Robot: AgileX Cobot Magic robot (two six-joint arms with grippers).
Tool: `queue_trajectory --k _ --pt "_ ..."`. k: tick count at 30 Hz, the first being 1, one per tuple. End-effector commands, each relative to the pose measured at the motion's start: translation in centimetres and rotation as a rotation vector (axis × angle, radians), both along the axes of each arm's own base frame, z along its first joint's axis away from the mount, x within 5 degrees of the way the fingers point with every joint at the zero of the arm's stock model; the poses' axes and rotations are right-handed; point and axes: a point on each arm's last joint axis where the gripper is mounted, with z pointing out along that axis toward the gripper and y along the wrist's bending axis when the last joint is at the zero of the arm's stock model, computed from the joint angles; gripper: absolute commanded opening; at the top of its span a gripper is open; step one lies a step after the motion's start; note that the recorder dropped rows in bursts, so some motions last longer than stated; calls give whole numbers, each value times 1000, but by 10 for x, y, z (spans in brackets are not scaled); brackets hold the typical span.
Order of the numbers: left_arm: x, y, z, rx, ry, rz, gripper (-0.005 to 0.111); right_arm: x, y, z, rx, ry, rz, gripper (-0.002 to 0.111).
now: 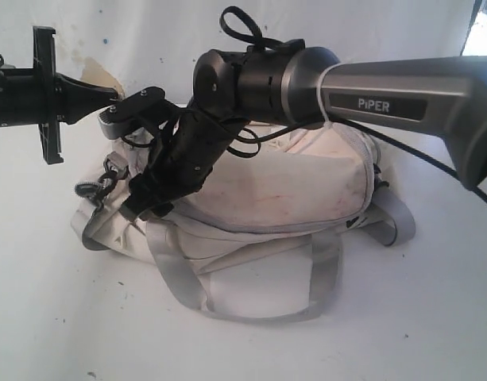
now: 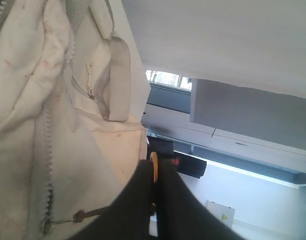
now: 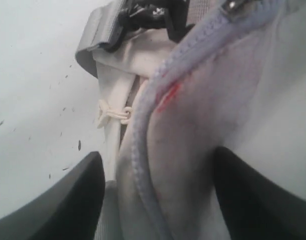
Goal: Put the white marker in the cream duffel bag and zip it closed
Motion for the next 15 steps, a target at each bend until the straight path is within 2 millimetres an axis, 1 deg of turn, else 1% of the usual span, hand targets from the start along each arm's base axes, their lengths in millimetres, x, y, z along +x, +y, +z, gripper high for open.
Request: queue_trajectory --k 1,4,5,6,10,15 --pt "2 0 11 -25 -34 13 0 2 -2 -1 -26 -30 9 43" --pt "2 0 11 -29 -28 15 0 2 -4 -2 -56 -35 10 14" --pt "2 0 11 -30 -27 15 0 2 -4 -3 -63 -32 13 2" --pt "3 0 11 -27 -24 21 0 2 -5 -3 -65 -25 10 0" --pt "6 3 9 -13 10 76 0 -1 -7 -5 -99 3 32 0" --pt "17 7 20 12 -20 132 0 -5 -15 -9 -209 22 75 0"
